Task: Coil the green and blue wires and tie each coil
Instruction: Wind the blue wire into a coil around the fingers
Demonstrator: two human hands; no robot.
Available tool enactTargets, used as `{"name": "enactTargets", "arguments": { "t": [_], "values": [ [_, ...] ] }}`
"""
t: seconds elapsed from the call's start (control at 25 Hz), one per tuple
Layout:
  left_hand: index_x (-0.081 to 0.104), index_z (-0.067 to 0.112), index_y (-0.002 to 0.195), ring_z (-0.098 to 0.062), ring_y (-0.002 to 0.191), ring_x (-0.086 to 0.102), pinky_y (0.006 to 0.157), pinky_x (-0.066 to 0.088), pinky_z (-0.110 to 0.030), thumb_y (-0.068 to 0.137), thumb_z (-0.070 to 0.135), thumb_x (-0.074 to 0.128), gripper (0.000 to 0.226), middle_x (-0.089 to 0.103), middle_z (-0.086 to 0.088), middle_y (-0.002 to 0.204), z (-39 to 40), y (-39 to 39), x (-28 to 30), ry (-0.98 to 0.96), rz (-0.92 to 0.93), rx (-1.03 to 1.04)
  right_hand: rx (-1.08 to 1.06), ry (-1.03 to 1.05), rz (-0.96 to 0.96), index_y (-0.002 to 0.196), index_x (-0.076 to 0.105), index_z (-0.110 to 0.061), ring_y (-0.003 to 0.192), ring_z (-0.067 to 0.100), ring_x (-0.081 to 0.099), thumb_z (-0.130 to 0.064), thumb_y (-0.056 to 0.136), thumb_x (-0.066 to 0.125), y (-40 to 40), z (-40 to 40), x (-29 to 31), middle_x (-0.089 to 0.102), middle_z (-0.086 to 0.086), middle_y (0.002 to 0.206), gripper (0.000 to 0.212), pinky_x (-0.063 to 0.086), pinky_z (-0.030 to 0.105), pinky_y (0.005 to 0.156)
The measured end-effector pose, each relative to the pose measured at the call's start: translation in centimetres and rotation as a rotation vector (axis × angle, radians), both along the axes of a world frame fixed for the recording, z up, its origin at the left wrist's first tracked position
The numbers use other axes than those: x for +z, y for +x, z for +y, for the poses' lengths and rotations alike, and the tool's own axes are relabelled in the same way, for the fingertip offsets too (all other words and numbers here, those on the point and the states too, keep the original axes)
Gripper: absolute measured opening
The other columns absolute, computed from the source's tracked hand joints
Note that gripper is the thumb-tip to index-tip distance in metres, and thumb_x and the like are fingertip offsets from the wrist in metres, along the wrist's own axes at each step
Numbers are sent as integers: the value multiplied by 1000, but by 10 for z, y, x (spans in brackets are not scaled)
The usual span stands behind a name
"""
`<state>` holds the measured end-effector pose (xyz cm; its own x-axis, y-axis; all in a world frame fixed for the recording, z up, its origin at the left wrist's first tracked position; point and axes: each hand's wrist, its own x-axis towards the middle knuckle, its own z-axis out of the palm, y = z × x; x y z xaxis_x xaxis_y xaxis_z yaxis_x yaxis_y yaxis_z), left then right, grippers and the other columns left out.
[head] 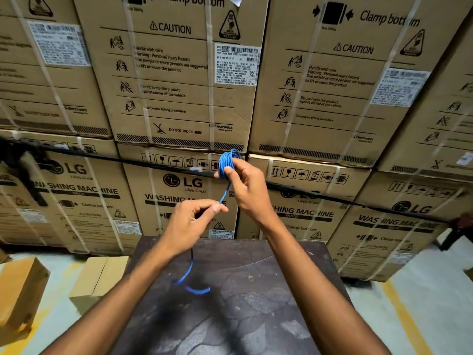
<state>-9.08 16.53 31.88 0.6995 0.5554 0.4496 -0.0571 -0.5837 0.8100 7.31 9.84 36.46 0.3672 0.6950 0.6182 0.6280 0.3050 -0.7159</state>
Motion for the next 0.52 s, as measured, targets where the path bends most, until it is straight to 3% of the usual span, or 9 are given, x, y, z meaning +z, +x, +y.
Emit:
{"name": "enactTargets", "arguments": {
  "t": [0.08, 0.16, 0.28, 0.4, 0.52],
  "values": [
    [80, 24, 90, -3, 47, 37, 48, 24, -21, 98, 28, 62, 20, 53, 16, 51, 5, -11, 22, 142, 61, 69, -80, -114, -171, 93, 65, -9, 68, 24, 59, -14, 104, 53, 9, -4, -13, 67, 4, 77, 17, 50, 45, 66],
    [78, 30, 86, -6, 50, 51, 47, 33, -21, 95, 31, 67, 15, 67, 15, 62, 16, -24, 47, 251, 127, 131, -68, -179, -267, 91, 63, -13, 61, 18, 48, -13, 104, 54, 13, -13, -18, 58, -1, 70, 15, 43, 39, 59],
    [77, 31, 82, -9, 55, 59, 53, 43, -24, 89, 38, 75, 11, 71, 6, 66, 37, -29, 76, 329, 173, 167, 21, -282, -344, 100, 67, -13, 68, 13, 57, -16, 105, 54, 9, -24, -14, 66, -4, 79, 14, 47, 36, 66],
    [77, 19, 79, -11, 60, 55, 58, 43, -26, 82, 26, 83, 10, 70, -4, 66, 53, -19, 98, 247, 77, 46, 306, -366, -149, 103, 69, -4, 80, 9, 66, -10, 107, 52, -2, -30, 0, 73, 0, 88, 19, 54, 34, 78],
    [70, 7, 76, -7, 59, 54, 56, 42, -20, 76, 20, 81, 17, 67, 1, 64, 59, -6, 94, -51, -88, -77, 609, -298, 172, 119, 64, 10, 93, 28, 72, -1, 107, 47, -9, -40, 17, 73, 17, 96, 23, 57, 42, 95]
  ]
}}
